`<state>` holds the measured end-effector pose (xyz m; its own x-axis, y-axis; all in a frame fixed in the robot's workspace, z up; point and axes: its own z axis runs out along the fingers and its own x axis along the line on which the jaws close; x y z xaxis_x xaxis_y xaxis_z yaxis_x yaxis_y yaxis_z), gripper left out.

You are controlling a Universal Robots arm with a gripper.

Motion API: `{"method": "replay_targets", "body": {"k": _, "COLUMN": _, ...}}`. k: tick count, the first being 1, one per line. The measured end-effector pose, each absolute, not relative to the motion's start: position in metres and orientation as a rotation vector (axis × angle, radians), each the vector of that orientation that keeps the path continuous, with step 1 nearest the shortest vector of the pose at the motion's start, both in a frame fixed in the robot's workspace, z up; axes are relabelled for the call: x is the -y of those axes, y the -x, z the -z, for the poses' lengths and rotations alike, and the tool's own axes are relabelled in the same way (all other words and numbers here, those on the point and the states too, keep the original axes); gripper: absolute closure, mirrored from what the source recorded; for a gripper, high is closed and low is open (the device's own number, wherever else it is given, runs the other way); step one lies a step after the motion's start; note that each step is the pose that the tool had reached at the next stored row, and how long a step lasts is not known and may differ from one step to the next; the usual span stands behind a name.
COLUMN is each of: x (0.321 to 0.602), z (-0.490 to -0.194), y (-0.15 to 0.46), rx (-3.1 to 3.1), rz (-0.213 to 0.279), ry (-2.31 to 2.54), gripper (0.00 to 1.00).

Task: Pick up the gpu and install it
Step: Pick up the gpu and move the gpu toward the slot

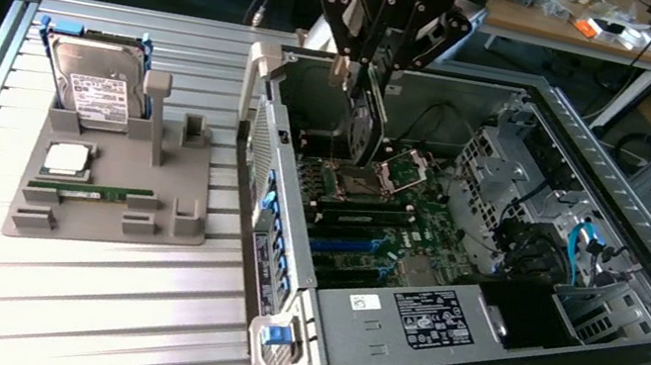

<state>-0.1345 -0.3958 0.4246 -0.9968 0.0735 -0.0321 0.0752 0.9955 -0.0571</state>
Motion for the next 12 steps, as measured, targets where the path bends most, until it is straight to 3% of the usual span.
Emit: {"method": "replay_targets", "body": {"k": 12, "x": 0.3959, "z": -0.4225, "y": 0.1239, "rx": -3.108, "rz": 0.091, "ry": -0.116, "gripper": 0.73}}
